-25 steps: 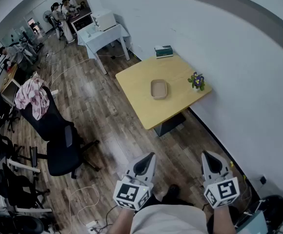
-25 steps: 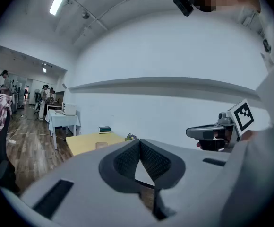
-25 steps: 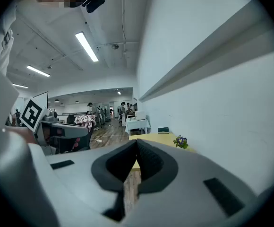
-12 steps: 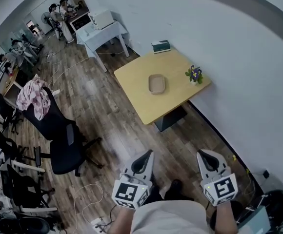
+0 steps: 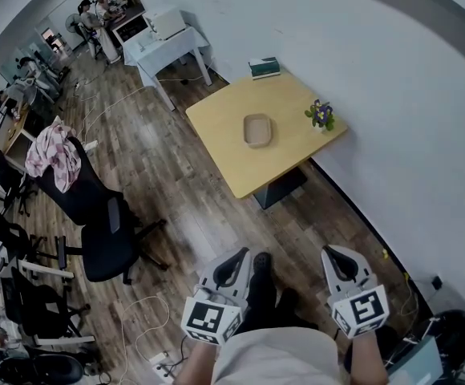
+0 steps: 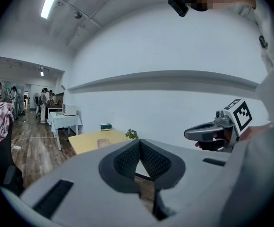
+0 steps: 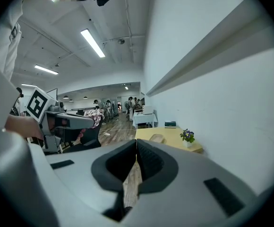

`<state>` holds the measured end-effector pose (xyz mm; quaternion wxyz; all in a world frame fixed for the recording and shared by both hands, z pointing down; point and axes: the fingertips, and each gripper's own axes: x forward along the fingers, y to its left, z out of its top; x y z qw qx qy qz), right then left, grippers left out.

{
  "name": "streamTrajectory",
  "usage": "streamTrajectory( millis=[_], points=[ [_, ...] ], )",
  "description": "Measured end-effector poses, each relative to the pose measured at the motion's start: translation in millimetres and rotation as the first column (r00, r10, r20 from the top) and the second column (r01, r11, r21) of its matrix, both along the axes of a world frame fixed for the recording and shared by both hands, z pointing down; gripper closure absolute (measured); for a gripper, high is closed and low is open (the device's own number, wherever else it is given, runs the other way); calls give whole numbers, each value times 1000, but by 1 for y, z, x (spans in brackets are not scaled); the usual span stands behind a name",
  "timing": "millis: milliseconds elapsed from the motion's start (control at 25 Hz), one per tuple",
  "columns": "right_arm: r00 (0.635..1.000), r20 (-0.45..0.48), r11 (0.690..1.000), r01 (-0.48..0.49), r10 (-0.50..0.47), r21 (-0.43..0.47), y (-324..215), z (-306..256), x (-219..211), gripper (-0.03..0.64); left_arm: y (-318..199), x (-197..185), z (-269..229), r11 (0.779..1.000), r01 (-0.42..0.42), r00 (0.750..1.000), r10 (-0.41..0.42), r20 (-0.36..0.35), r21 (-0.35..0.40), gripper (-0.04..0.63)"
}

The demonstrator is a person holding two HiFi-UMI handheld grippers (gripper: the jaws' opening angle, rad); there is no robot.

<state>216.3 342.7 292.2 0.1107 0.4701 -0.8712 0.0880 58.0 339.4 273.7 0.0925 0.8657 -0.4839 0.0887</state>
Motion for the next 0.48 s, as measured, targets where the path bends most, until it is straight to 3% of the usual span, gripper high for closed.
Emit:
streamTrajectory(
  millis=[480],
  points=[
    [999,-18,999,-32,32,-26,-21,3,1,611,-31,1,8,1000,-30,999,30,-22,-6,595]
  ],
)
